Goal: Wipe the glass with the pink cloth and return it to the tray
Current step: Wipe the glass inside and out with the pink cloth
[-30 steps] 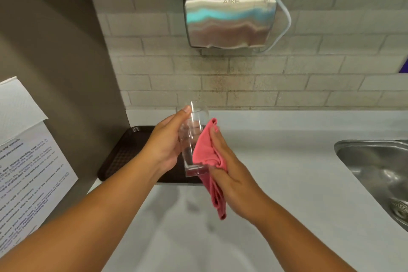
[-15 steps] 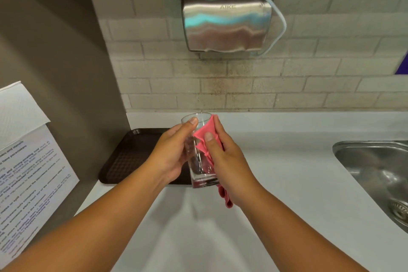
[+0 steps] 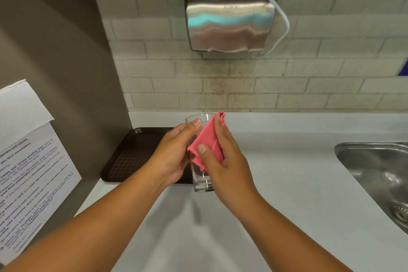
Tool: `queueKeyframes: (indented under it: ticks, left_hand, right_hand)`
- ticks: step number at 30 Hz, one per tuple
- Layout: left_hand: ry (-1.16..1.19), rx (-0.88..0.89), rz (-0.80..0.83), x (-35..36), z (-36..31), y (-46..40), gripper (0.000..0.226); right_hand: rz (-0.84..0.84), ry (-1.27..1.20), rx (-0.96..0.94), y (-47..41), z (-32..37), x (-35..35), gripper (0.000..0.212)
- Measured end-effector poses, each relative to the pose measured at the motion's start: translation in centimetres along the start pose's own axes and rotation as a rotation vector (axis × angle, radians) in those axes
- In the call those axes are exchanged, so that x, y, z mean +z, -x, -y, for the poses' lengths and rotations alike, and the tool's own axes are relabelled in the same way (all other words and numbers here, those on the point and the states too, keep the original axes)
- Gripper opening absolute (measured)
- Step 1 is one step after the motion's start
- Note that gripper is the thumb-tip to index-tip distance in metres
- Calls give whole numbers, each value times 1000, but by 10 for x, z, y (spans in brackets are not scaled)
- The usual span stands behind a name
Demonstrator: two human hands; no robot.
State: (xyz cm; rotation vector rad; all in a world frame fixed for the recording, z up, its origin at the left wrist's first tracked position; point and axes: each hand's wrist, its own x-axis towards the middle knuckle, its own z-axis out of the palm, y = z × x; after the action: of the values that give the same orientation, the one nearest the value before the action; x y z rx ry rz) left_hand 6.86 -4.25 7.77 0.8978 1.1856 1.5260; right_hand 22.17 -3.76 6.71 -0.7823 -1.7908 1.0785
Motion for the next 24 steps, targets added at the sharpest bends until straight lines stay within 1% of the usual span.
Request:
queueKeyframes:
  ticks: [1, 2, 6, 10, 12, 15, 19, 21, 22, 24]
  left_hand:
    - [5, 6, 23, 1, 3, 1, 32]
    - [10, 9, 33, 2, 5, 1, 33]
    - [33, 6, 17, 1, 5, 2, 61]
    - [51, 28, 20, -2, 6, 0, 62]
    - [81, 27, 6, -3, 4, -2, 62]
    - [90, 24, 14, -4, -2, -5, 61]
    - [7, -5, 14, -2, 0, -6, 66]
    - [-18, 12, 21, 1, 4, -5, 60]
    - [-16, 17, 39, 2, 6, -5, 52]
    - [-9, 15, 85, 4, 11, -5, 30]
  right_hand:
    - [-25, -31, 5, -8, 2, -2, 68]
    - [-40, -64, 23, -15, 4, -4, 64]
    - [-15, -182, 96, -24, 6, -13, 48]
    - [-2, -235, 148, -18, 3, -19, 38]
    - [29, -227, 116, -6, -2, -19, 43]
    - [101, -76, -9, 23, -8, -9, 56]
    - [88, 120, -81, 38, -10, 4, 77]
    - [52, 230, -115, 29, -8, 5, 78]
    - [41, 265, -131, 21, -6, 4, 77]
    - [16, 227, -126, 3, -1, -1, 74]
